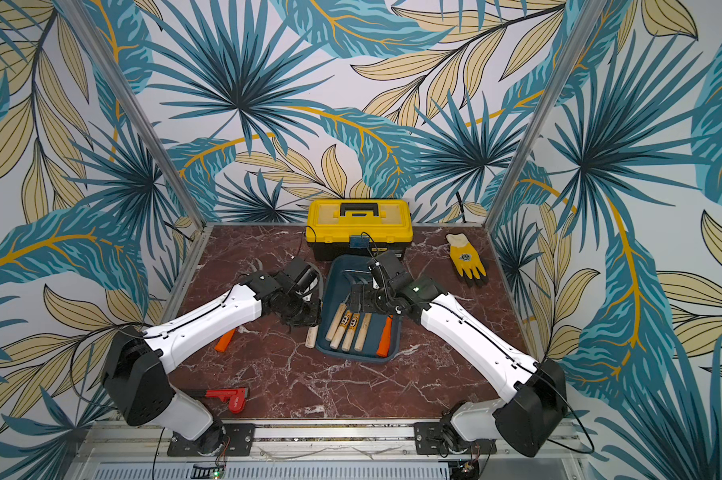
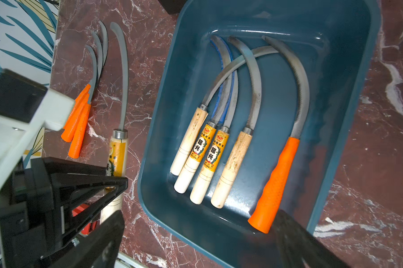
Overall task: Put small sickles into storage boxes
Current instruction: Place the sickle in the storage box.
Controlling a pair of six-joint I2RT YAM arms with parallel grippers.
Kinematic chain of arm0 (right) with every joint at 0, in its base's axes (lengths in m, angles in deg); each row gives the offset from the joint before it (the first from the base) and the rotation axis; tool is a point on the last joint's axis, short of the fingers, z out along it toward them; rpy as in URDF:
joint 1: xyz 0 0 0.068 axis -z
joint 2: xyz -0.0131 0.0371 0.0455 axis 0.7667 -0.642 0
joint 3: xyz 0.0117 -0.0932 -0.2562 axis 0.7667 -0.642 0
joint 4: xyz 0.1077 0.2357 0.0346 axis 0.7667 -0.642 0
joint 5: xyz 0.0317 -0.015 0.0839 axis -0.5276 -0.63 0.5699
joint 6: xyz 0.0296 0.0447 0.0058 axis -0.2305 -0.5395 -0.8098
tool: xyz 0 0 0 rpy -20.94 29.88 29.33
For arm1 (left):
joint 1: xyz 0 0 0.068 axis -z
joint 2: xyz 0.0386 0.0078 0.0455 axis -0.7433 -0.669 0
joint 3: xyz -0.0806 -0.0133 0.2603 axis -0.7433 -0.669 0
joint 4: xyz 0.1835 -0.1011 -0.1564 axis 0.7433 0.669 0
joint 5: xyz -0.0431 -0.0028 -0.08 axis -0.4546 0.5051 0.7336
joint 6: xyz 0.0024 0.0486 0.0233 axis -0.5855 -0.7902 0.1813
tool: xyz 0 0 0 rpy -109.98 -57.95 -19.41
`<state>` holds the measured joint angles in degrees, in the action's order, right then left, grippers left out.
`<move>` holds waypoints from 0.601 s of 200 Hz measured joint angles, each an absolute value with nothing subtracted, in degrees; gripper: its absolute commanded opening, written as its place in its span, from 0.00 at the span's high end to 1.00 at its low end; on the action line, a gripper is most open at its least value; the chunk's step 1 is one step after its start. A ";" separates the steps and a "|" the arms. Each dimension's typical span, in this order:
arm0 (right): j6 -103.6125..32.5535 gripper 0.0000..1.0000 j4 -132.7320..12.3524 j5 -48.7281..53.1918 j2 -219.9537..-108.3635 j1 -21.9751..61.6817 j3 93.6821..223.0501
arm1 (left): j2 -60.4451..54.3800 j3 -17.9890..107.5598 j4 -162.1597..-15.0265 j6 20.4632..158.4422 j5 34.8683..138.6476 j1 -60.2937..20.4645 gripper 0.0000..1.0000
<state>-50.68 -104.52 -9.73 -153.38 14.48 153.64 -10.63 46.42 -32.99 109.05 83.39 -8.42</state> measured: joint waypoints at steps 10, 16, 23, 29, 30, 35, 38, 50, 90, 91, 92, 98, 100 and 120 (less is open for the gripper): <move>-50.68 0.00 -104.82 -10.22 -152.55 14.48 153.38 | -11.63 47.27 -32.99 109.14 83.39 -7.79 1.00; -50.66 0.00 -104.95 -10.43 -152.11 14.48 153.23 | -12.29 47.86 -32.88 109.18 83.39 -7.41 1.00; -50.59 0.00 -105.17 -10.83 -151.52 14.48 152.97 | -13.05 48.54 -32.86 109.18 83.39 -7.02 1.00; -50.50 0.00 -105.50 -11.13 -151.04 14.48 152.79 | -13.73 49.15 -32.80 109.18 83.39 -6.71 1.00; -50.50 0.00 -105.54 -11.20 -150.97 14.48 152.77 | -13.82 49.24 -32.82 109.18 83.39 -6.69 1.00; -50.44 0.00 -105.76 -11.48 -150.62 14.48 152.62 | -14.50 49.87 -32.80 109.20 83.41 -6.41 1.00; -50.39 0.00 -105.94 -11.68 -150.34 14.48 152.48 | -14.84 50.18 -32.80 109.18 83.44 -6.28 1.00; -50.22 0.01 -106.40 -12.36 -149.40 14.48 151.89 | -16.18 51.43 -32.82 109.18 83.57 -5.69 1.00; -49.39 0.01 -107.60 -14.48 -146.47 14.61 149.75 | -20.37 55.47 -32.77 109.20 84.22 -3.90 1.00; -49.39 0.01 -107.62 -14.52 -146.43 14.64 149.73 | -20.53 55.60 -32.77 109.18 84.24 -3.85 1.00; -49.35 0.01 -107.64 -14.56 -146.32 14.66 149.66 | -20.59 55.69 -32.77 109.18 84.27 -3.81 1.00; -49.24 0.00 -107.73 -14.76 -145.97 14.75 149.47 | -21.23 56.32 -32.75 109.18 84.40 -3.57 1.00; -49.19 0.01 -107.79 -14.85 -145.82 14.79 149.40 | -21.40 56.54 -32.75 109.18 84.44 -3.50 1.00; -48.86 0.01 -108.34 -15.55 -144.50 15.34 148.97 | -23.35 58.38 -32.77 109.16 84.92 -2.78 1.00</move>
<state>-48.86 -108.34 -15.55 -144.50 15.34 148.97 -23.35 58.38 -32.77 109.16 84.92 -2.78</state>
